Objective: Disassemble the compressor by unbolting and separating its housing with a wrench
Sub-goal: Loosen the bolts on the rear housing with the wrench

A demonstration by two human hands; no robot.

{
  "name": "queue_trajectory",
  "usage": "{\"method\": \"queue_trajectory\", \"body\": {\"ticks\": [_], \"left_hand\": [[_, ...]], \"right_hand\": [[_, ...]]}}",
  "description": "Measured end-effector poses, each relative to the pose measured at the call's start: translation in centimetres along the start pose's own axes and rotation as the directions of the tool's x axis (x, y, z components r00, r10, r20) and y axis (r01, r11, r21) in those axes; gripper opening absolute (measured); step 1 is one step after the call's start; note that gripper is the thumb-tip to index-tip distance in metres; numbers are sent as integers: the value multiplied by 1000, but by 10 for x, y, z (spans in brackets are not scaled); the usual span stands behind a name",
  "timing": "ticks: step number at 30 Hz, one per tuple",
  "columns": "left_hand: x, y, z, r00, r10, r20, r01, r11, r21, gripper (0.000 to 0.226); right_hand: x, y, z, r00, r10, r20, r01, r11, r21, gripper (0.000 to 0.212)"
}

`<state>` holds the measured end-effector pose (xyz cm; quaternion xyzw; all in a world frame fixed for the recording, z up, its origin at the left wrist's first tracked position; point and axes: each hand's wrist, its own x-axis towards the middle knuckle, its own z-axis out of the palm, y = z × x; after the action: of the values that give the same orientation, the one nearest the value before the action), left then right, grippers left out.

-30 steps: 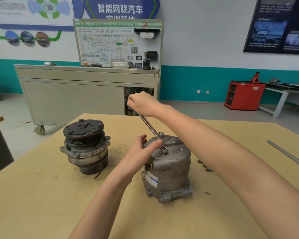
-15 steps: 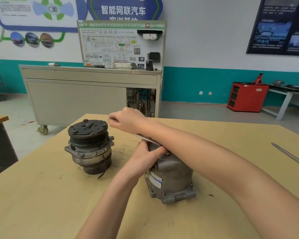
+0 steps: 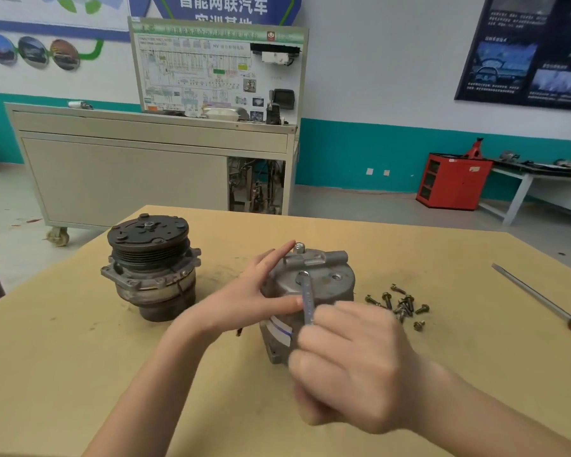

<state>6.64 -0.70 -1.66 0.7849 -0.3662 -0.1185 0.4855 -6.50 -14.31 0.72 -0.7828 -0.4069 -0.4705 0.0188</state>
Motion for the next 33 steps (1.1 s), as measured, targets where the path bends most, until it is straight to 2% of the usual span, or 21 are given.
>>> {"method": "queue_trajectory", "body": {"ticks": [1,3,5,7,9,12,15,17,19,20,21,23,25,27,30,32,33], "left_hand": [[-3,-5,-3,998,-11,56,11,1000,-15,86],[-8,-7,-4,999,-8,48,7,1000,7,90],[-9,-8,0,999,27,44,-29,999,40,89],[-8,-7,-1,998,43,50,-46,996,70,82],[-7,-6,2,996,65,61,-75,982,175,73],[-8,-4,7,996,82,42,-91,920,381,65],[-12,-2,7,999,25,29,-37,789,614,66],[-14,-2,8,1000,-9,0,7,707,707,65],[-18,-6,11,999,16,-30,11,668,744,66],[-21,-9,13,998,37,-42,4,699,715,70],[-24,-13,13,995,60,-77,1,781,624,76],[-28,-22,8,979,72,-191,-6,945,328,89],[-29,-31,0,970,4,-243,27,992,121,111],[-26,-35,-8,981,-91,-172,96,995,20,128],[-19,-39,-13,990,-136,-39,137,990,29,131],[-15,-40,-13,989,-146,-13,146,986,81,126],[-15,-41,-12,988,-157,-9,157,981,115,116]], "right_hand": [[-16,7,-4,997,23,-75,-22,1000,16,28],[-49,18,-15,967,186,-172,-183,983,33,32],[-72,29,-18,880,419,-224,-399,908,130,28],[-82,39,-22,743,630,-225,-601,776,190,19],[-88,55,-22,564,812,-151,-756,581,301,14],[-82,95,-14,316,949,-1,-878,293,379,18],[-65,144,12,151,962,228,-977,110,183,20],[-43,173,33,113,941,318,-992,126,-20,26],[-13,193,57,135,922,362,-956,218,-197,32],[2,199,71,163,910,382,-924,276,-264,34],[16,201,85,196,893,405,-887,337,-316,33],[44,196,113,281,848,449,-796,468,-384,29],[70,179,137,402,755,518,-682,624,-381,22],[95,153,152,536,589,605,-518,795,-316,25],[122,104,150,681,299,668,-194,954,-228,33],[127,71,137,758,154,634,-2,972,-234,31],[124,55,126,799,93,594,72,966,-248,28]]}}
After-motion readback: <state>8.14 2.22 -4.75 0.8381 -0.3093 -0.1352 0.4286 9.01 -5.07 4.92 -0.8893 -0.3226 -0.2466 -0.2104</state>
